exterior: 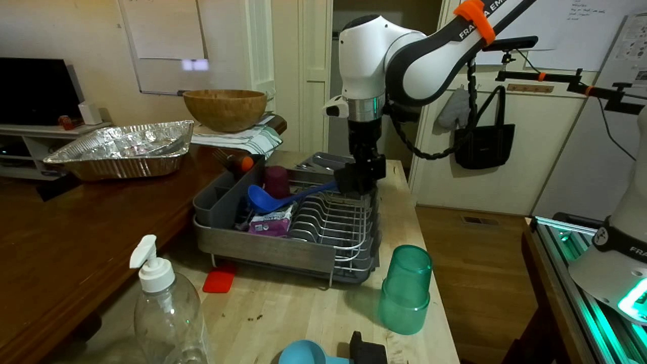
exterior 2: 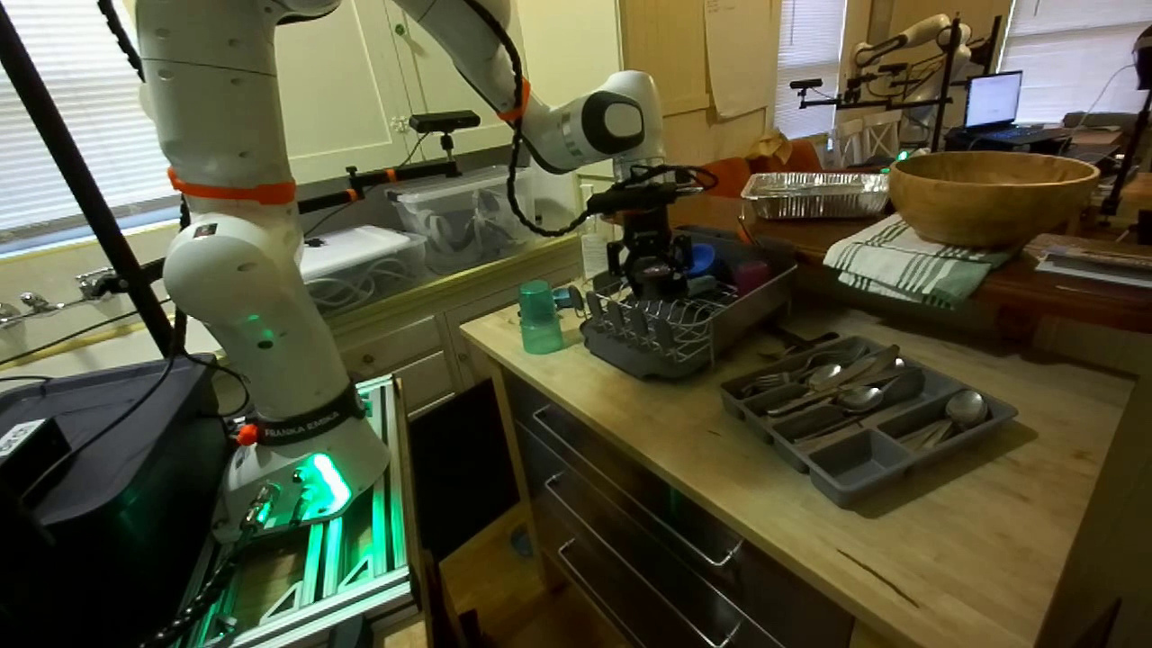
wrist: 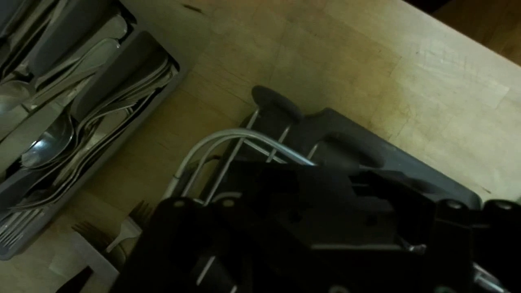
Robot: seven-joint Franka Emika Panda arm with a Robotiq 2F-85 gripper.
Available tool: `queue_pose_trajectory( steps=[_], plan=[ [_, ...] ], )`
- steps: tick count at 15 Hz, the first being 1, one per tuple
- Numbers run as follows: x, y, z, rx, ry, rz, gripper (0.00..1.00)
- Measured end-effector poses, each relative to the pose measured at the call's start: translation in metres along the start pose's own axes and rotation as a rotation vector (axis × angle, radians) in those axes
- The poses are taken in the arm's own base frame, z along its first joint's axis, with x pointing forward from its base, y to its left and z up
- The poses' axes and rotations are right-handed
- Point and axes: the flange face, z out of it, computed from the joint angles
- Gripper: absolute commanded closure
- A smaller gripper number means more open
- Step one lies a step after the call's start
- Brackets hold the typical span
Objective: Move the blue scooper to the drying rack
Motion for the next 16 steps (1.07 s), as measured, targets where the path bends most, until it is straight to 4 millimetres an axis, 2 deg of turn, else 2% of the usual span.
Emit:
queue_pose_trajectory(
  steps=[4, 5, 6, 8, 11, 14, 16],
  plan=[
    [-0.017, 0.011, -0.002, -0.039, -0.023, -0.109, 0.64],
    [-0.02, 0.015, -0.001, -0.045, -0.029, -0.124, 0.14],
    [-0.023, 0.019, 0.0, -0.046, -0.031, -0.135, 0.14],
    [-0.027, 0.031, 0.003, -0.037, -0.041, -0.156, 0.0],
    [-0.034, 0.044, 0.006, 0.006, -0.08, -0.158, 0.0],
    [-0.038, 0.044, 0.003, 0.06, -0.12, -0.118, 0.0],
    [-0.041, 0.041, -0.001, 0.077, -0.132, -0.029, 0.01]
  ],
)
